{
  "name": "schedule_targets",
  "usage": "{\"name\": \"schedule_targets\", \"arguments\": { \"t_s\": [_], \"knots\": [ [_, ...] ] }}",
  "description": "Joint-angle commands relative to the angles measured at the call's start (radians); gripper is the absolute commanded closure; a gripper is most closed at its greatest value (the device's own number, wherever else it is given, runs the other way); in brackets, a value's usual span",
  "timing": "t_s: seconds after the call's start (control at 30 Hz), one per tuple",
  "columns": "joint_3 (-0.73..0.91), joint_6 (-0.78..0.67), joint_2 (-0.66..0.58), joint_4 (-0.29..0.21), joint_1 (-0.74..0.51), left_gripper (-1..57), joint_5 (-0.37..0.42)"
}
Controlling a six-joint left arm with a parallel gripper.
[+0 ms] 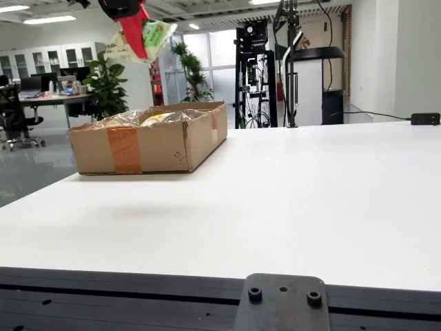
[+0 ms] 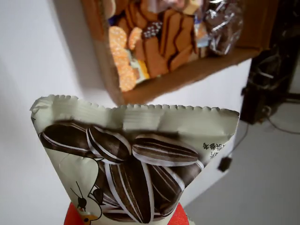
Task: Grasp a snack and put it in the bin.
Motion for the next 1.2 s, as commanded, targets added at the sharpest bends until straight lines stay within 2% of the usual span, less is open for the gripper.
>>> {"name": "schedule_targets", "arguments": {
  "t_s": [0.03,0.37,0.6,0.8,0.87,1.07,1.2],
  "knots": [
    [-0.032,0.001,0.009,0.013,0.039,45.4,-0.040],
    [-0.226,0.008,0.128,0.034,0.110,45.1,-0.083],
    [-0.397,0.010,0.254,0.031,0.166,44.7,-0.064],
    [-0.491,0.005,0.315,0.030,0.215,43.4,-0.056],
    [-0.511,0.001,0.325,0.028,0.234,40.9,-0.054],
    [-0.542,-0.005,0.339,0.026,0.269,26.0,-0.048],
    [-0.549,-0.007,0.341,0.028,0.278,18.9,-0.035]
  ]
}}
